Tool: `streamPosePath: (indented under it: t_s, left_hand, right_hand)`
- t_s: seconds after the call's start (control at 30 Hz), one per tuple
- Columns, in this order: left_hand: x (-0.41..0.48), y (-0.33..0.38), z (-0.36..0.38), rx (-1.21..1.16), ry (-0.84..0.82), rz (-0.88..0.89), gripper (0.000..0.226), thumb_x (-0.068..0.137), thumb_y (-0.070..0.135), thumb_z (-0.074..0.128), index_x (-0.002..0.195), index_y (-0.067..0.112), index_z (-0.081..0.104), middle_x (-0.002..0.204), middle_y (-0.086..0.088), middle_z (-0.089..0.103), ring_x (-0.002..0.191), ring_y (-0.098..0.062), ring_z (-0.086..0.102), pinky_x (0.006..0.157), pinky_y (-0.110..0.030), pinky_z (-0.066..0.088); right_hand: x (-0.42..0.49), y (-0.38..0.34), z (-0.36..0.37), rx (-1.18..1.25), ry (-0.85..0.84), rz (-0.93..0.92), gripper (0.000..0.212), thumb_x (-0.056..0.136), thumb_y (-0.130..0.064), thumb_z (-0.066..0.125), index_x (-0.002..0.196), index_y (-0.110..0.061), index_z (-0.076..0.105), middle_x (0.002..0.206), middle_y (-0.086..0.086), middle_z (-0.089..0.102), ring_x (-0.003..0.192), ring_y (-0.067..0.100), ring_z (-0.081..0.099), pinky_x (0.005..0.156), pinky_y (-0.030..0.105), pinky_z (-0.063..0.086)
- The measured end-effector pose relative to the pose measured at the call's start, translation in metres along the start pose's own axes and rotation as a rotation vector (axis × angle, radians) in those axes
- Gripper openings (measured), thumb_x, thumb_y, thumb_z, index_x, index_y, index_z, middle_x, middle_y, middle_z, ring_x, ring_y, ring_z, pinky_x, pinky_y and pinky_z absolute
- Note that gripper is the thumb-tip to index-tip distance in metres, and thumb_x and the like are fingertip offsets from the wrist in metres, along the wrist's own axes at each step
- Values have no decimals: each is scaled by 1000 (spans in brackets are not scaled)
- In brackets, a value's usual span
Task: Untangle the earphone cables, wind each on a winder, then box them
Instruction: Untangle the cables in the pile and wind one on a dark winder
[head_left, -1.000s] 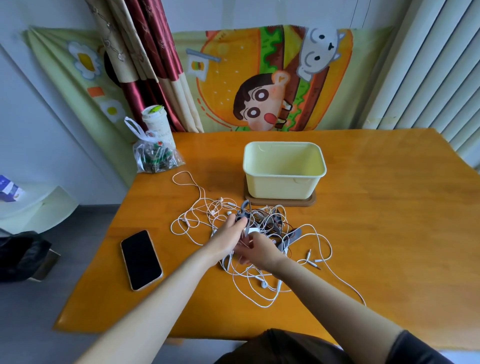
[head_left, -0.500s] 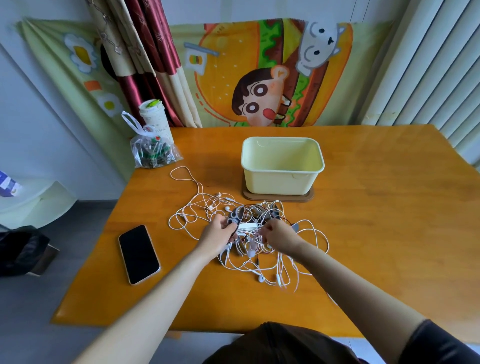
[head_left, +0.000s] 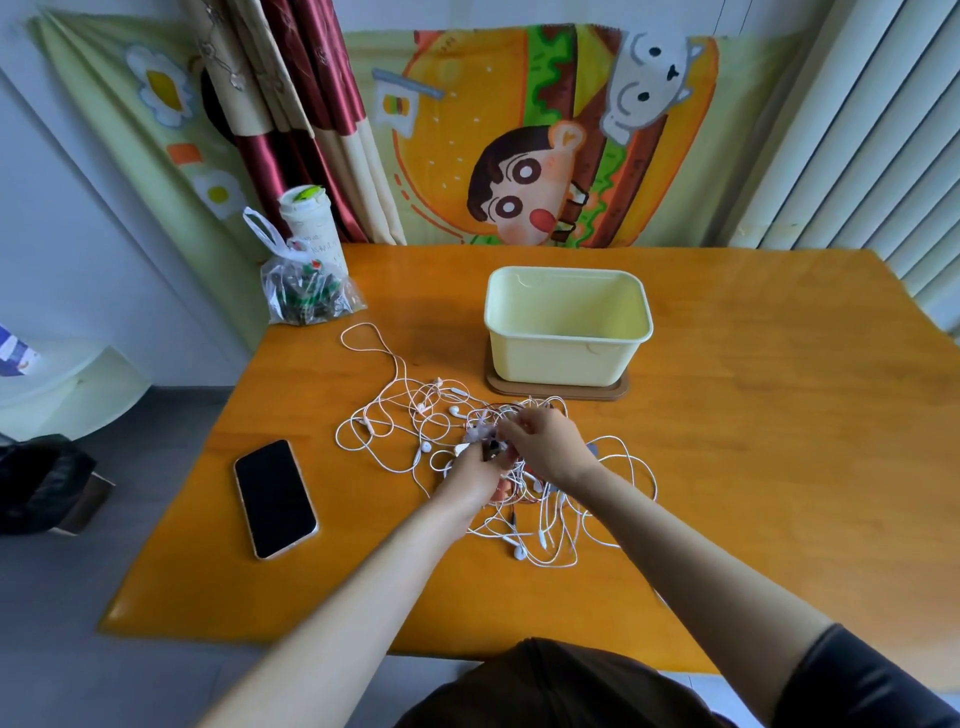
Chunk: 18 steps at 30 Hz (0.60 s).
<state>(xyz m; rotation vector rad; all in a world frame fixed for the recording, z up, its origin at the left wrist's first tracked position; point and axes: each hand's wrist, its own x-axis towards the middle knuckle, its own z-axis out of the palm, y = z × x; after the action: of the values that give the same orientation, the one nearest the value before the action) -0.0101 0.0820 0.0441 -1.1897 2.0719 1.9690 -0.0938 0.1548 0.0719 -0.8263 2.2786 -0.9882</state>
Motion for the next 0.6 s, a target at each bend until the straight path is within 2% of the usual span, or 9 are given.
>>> streamPosePath:
  t_s: [0.03, 0.1, 0.2, 0.27, 0.37, 0.5, 0.6]
  left_hand:
    - [0, 1, 1, -9, 6, 0, 29, 101, 13, 37, 130, 16, 44, 82, 1, 52, 67, -11, 46, 65, -25, 41]
    - [0, 1, 3, -42, 9, -6, 30, 98, 9, 37, 126, 12, 48, 80, -1, 53, 68, -13, 46, 68, -28, 40]
    - [-2, 0, 4, -151, 19, -48, 19, 95, 9, 37, 98, 7, 56, 75, -3, 53, 68, -14, 45, 67, -27, 38]
    - [-3, 2, 5, -237, 34, -54, 24, 96, 8, 35, 83, 10, 56, 72, -3, 54, 67, -13, 44, 63, -24, 37]
    - [-3, 4, 7, -290, 69, -51, 30, 97, 9, 33, 80, 13, 56, 72, -4, 56, 69, -13, 46, 64, -22, 38]
    - [-5, 7, 6, -440, 85, -85, 31, 99, 10, 32, 80, 10, 57, 76, -8, 57, 71, -15, 49, 77, -29, 42]
    - [-8, 9, 6, -464, 47, -65, 30, 100, 12, 33, 82, 7, 57, 78, -9, 56, 69, -16, 50, 73, -29, 40]
  right_hand:
    - [0, 3, 1, -30, -12, 8, 33, 96, -25, 50, 69, -8, 59, 65, 2, 57, 50, 7, 40, 45, 15, 29]
    - [0, 7, 1, -93, -27, 7, 33, 95, -26, 51, 65, -13, 54, 61, -4, 50, 53, 6, 41, 45, 13, 31]
    - [0, 11, -1, -141, -48, -16, 29, 95, -26, 52, 69, -14, 56, 66, -2, 55, 55, 5, 45, 46, 11, 32]
    - [-1, 12, -2, -152, -56, -32, 26, 95, -25, 52, 73, -13, 59, 70, 0, 59, 55, 5, 47, 46, 10, 33]
    - [-3, 12, -3, -133, -58, -68, 22, 95, -24, 53, 76, -15, 61, 73, 0, 63, 54, 3, 50, 45, 8, 35]
    - [-3, 10, -6, -179, -103, -92, 19, 94, -25, 55, 84, -13, 66, 72, -4, 61, 54, 1, 50, 46, 9, 33]
    - [-3, 12, -6, -179, -146, -87, 20, 93, -24, 55, 78, -15, 65, 67, -5, 61, 53, 3, 52, 48, 10, 34]
